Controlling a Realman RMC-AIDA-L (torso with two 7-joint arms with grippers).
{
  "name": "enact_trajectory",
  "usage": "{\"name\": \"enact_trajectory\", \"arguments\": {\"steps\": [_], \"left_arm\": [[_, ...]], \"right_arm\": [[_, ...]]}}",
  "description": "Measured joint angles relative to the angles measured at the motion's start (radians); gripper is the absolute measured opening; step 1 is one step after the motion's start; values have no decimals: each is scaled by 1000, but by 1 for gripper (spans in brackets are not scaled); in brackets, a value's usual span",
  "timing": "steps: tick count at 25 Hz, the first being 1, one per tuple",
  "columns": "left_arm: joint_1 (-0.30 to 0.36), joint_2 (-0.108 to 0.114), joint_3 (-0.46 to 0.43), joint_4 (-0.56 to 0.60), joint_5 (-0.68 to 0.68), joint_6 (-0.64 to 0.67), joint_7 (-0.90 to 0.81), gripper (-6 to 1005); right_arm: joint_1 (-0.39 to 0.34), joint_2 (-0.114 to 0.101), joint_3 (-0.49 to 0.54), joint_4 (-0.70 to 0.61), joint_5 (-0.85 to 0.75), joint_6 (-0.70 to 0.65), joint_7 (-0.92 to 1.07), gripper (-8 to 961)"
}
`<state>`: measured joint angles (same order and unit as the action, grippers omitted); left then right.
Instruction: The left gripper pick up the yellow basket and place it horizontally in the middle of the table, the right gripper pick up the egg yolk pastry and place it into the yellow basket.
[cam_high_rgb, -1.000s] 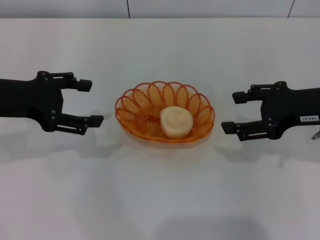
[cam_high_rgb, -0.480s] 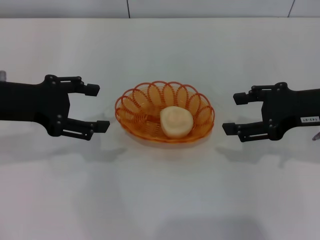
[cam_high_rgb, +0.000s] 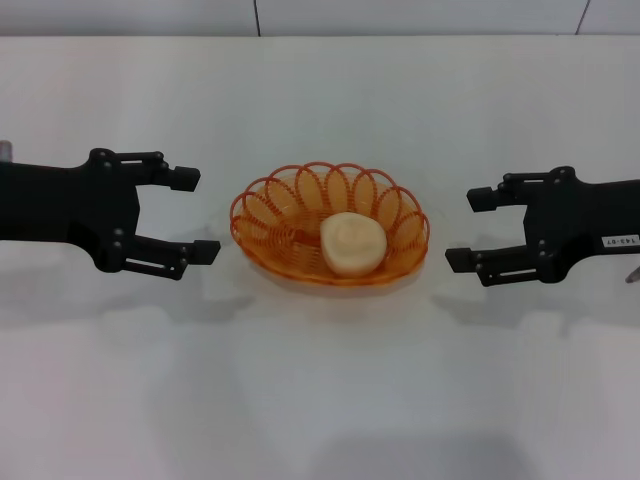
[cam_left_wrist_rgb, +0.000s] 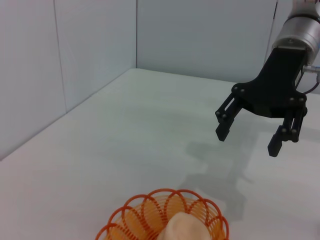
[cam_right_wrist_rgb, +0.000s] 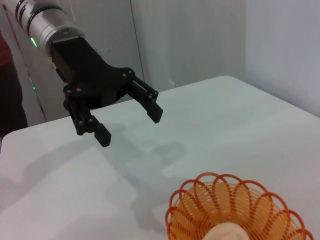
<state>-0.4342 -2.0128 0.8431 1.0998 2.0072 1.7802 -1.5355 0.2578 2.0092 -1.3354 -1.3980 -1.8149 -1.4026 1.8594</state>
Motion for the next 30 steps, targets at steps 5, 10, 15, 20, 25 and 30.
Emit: {"name": "enact_trajectory", "arguments": {"steps": [5,10,15,20,25,30], "left_arm": [[0,-1,-1,4,-3,0,0,884],[-4,-5,-1,5,-3,0,-1,884],[-7,-6,-1,6,-3,-1,-6,884],[-10,-6,-1,6,-3,-1,-8,884],[-12,-6,-1,6,-3,-1,-9,884],[-14,-7,-1,6,-3,-1,-9,884]], "right_arm": [[-3,-1,3,-6,0,-9,2,777],[-1,-1,0,-6,0,-12,2,777],[1,-1,-1,-7,0,-13,3,777],[2,-1,0,-7,0,-13,3,777],[3,-1,2,-3,0,-13,2,777],[3,-1,4,-3,0,-13,1,778]]}}
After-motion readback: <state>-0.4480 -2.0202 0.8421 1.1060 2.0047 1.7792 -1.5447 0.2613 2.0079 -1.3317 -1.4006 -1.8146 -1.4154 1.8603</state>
